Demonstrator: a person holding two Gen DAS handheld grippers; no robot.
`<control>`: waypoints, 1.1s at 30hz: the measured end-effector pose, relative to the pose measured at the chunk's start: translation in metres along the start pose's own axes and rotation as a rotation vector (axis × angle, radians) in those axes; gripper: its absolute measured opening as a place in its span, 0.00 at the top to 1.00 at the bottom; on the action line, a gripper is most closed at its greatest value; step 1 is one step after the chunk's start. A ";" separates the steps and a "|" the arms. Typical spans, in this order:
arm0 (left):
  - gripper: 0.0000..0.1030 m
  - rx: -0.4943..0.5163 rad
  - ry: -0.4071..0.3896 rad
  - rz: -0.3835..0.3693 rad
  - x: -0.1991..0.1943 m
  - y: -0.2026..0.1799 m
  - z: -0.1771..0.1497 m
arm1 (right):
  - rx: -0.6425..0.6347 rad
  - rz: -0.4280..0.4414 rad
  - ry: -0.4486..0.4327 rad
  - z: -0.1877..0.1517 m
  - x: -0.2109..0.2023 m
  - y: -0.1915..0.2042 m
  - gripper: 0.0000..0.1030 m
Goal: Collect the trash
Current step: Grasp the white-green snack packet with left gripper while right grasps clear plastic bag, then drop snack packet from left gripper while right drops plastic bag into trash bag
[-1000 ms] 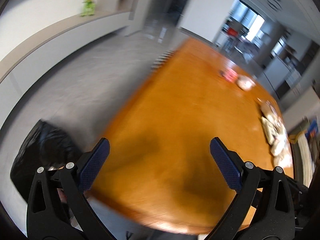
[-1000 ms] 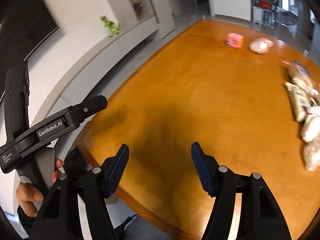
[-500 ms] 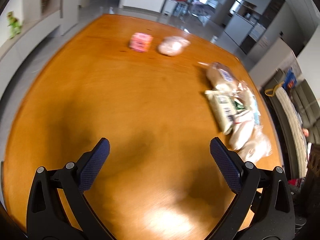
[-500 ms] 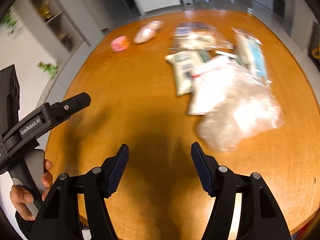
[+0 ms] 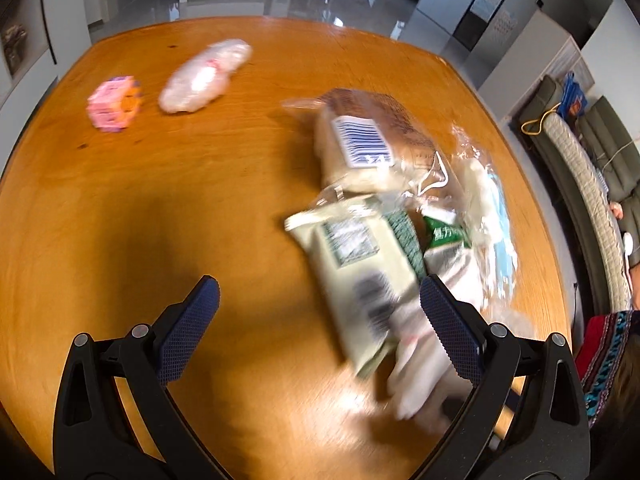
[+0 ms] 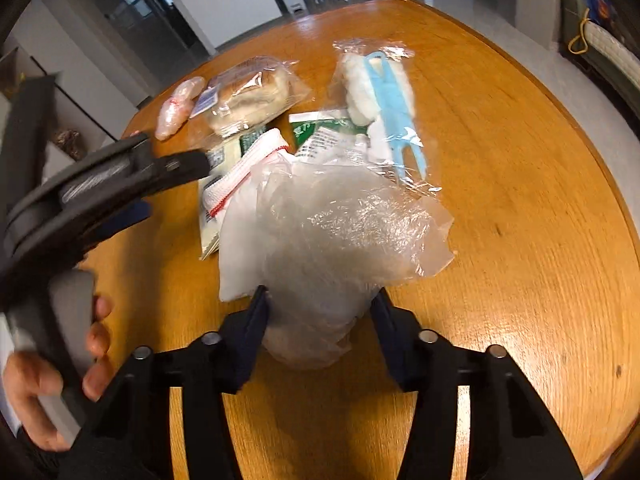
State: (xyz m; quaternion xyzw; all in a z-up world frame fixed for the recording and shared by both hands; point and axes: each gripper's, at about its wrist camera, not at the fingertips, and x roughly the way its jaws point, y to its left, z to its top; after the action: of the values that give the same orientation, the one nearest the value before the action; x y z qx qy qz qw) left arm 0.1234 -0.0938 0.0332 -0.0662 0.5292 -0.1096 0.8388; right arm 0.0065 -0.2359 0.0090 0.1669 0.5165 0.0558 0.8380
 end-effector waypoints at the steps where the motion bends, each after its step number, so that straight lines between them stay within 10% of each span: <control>1: 0.06 0.000 0.016 0.004 0.007 -0.005 0.004 | 0.002 0.012 -0.002 -0.001 -0.002 -0.002 0.57; 9: 0.07 0.085 0.040 0.100 0.045 -0.035 0.011 | 0.020 0.043 -0.041 -0.018 -0.034 -0.019 0.57; 12: 0.36 0.103 0.014 0.072 0.035 -0.034 0.005 | 0.023 0.043 -0.059 -0.021 -0.045 -0.019 0.57; 14: 0.37 0.090 0.018 0.075 0.025 -0.027 -0.002 | 0.029 0.063 -0.070 -0.023 -0.053 -0.019 0.57; 33: 0.37 -0.192 -0.224 0.125 -0.144 0.160 -0.144 | -0.229 0.237 -0.041 -0.082 -0.063 0.108 0.56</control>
State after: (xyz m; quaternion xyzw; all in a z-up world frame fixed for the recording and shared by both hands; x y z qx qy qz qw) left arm -0.0484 0.0985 0.0601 -0.1250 0.4433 0.0020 0.8876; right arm -0.0860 -0.1331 0.0651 0.1313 0.4661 0.2092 0.8496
